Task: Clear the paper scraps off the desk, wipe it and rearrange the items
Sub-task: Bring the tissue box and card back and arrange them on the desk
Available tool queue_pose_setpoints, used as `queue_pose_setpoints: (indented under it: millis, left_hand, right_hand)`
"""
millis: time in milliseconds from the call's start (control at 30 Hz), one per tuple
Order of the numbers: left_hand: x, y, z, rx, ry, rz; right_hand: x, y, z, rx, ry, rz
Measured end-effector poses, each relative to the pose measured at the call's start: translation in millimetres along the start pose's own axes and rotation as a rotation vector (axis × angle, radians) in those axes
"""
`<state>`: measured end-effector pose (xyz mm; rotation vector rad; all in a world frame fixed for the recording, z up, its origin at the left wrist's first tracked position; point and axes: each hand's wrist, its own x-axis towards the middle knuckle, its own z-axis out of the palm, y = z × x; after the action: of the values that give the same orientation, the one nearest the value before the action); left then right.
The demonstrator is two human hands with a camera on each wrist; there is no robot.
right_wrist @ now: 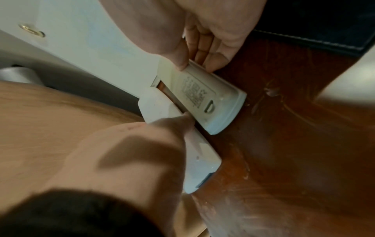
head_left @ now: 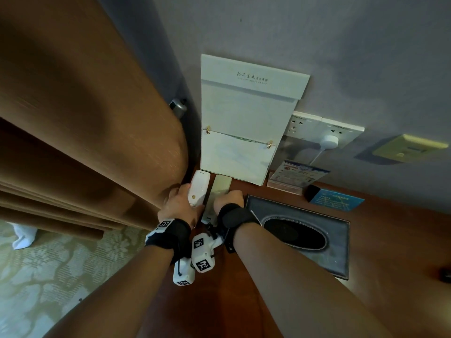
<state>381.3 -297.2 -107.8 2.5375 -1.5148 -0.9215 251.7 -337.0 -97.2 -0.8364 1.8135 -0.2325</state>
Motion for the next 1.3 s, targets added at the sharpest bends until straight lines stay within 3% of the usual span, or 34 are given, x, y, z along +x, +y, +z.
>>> queue_pose_setpoints:
  millis: [200,367,500,600,667,733,833,1000,1300]
  left_hand:
    - [-6.1,5.9,-4.0,-0.030,-0.006,-0.016]
    - [-20.0,13.4,-8.0,-0.015,0.046,0.035]
    - [-46.5,36.5,-3.7,-0.053,0.130,0.188]
    - [-72.1,64.9,12.4,-0.109,0.041,0.262]
    - [-84.6,82.1,25.0,-0.118,-0.088,0.269]
    - [-92.5,96.3,34.2,-0.058,-0.151,0.263]
    - [-98.1,107.9,40.6,-0.020,-0.115,0.226]
    - [-98.9,116.6,38.3,-0.028,-0.072,0.184]
    - [-83.7,116.6,15.4,-0.026,-0.055,0.139]
  right_hand:
    - [-7.7,1.3,3.4,-0.034,0.041,-0.080]
    - [-32.2,6.6,-14.3,0.111,0.007,-0.221]
    - [-58.8,24.6,-63.3,0.182,0.030,-0.385]
    - [-71.4,61.4,-121.4,0.053,0.217,-0.462]
    - [-71.6,90.0,-160.8,-0.115,0.407,-0.394]
    - [-67.8,116.6,-193.7,-0.237,0.528,-0.209]
    - [-62.9,146.1,-222.1,-0.240,0.505,0.029]
    - [-61.1,167.6,-224.6,0.132,0.331,-0.034]
    - [-45.7,142.4,-213.4,0.133,0.275,-0.088]
